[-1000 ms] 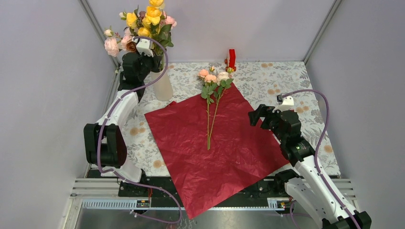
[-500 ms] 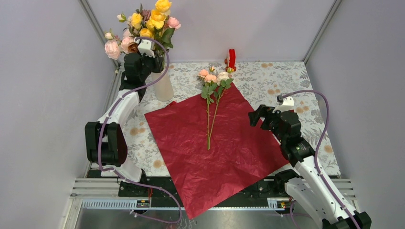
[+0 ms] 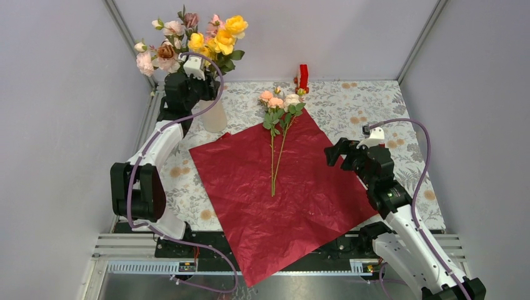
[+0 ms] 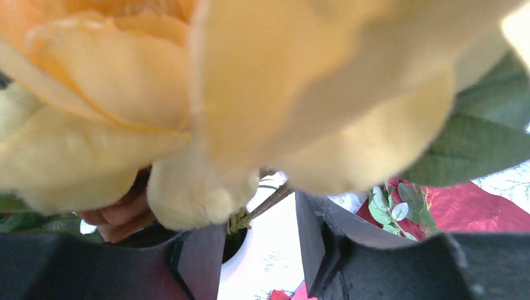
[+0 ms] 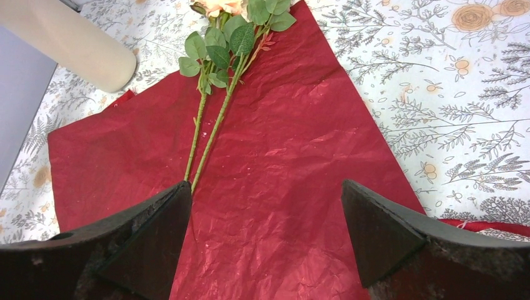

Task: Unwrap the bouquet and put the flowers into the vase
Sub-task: Insert the fake flower into the vase.

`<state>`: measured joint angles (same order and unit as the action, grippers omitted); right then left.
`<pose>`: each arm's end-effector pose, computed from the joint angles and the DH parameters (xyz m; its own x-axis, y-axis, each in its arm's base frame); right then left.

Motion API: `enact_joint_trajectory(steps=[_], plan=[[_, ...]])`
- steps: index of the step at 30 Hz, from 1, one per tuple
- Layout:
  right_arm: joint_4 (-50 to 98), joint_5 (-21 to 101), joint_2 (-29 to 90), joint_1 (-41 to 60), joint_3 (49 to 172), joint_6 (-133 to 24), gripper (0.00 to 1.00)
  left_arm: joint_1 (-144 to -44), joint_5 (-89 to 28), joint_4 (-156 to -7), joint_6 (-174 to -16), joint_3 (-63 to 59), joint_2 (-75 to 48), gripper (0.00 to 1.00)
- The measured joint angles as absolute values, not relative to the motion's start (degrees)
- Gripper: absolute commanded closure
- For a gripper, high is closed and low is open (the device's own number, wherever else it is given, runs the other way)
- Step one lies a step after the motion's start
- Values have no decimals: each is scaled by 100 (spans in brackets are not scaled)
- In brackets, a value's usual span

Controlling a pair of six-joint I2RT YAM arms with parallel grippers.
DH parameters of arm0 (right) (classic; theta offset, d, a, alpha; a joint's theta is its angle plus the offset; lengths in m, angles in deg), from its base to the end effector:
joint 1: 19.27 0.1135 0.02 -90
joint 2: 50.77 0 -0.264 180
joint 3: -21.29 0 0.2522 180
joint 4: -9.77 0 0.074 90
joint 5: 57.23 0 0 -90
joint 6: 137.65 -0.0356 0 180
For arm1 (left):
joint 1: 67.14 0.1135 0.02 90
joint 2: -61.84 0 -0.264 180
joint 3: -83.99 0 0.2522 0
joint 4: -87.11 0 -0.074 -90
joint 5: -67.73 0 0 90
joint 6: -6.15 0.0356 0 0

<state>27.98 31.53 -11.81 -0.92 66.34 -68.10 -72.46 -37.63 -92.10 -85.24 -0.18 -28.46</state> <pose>0.1641 0.0536 0.2832 -0.2897 0.2719 -0.9177 -0.2065 0.9185 0.3373 0.3772 -0.0446 0.3375 -0.1284 -0.0115 -0.9916 0.3482 0.9357 -0.0560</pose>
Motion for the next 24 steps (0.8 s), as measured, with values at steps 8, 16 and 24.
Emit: enact_joint_trajectory(steps=[8,16,24], plan=[[2802,3202,-1255,-92,6588,-6847,5,-7290,-3767,-9168,-8550,242,-2470,40],[2804,3202,-1356,-92,6548,-6873,5,-7314,-3802,-9168,-8603,336,-2210,28],[2824,3202,-1404,-92,6535,-6908,5,-7349,-3820,-9157,-8710,513,-2037,24]])
